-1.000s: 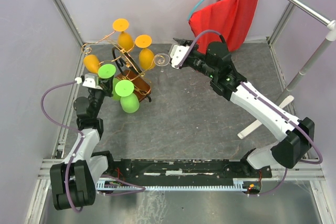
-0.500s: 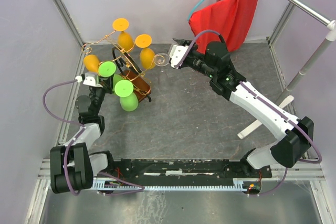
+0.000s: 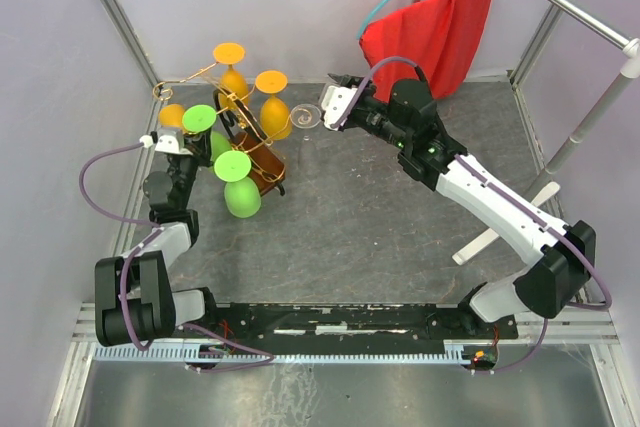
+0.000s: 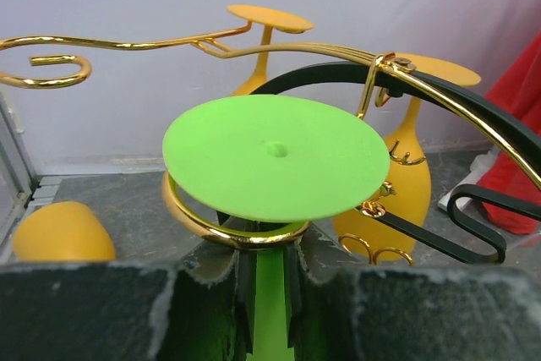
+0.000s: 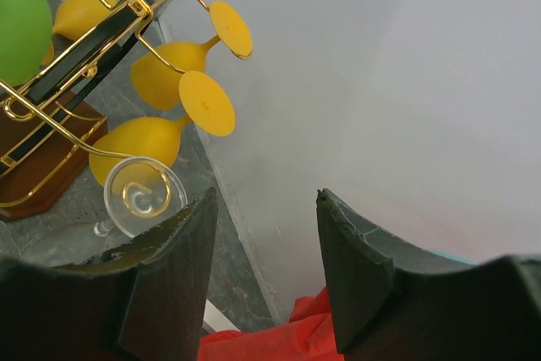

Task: Place the wine glass upside down on the wine glass rack
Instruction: Turn the wine glass upside down at the wine rack.

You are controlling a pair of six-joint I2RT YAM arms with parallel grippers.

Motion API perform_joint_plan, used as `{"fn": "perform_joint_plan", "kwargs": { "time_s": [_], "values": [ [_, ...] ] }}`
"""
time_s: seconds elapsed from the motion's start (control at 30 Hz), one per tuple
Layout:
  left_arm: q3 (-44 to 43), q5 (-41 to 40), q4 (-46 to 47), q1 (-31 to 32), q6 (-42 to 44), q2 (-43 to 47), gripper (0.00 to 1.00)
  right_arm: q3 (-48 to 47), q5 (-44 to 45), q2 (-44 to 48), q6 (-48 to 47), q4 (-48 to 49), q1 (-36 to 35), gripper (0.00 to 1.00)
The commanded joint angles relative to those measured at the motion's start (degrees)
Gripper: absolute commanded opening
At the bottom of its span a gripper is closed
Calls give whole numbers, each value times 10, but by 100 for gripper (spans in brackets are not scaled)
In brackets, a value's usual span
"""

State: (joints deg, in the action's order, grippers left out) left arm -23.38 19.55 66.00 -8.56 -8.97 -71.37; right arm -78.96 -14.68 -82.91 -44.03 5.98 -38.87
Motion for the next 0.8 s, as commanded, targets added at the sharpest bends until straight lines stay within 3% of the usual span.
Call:
{"fn": "perform_joint_plan", "kwargs": {
  "time_s": [0.0,0.57,0.77],
  "values": [
    [-20,-54,30,-3,13,-9,4,-29,10,-5,-2,19,1,58],
    [29,-168,-2,-4,56,53,8,-23,8,-4,-1,17,2,58],
    [50,-164,-39,-4,59,105,8,-20,6,-5,-1,18,2,58]
  ]
}}
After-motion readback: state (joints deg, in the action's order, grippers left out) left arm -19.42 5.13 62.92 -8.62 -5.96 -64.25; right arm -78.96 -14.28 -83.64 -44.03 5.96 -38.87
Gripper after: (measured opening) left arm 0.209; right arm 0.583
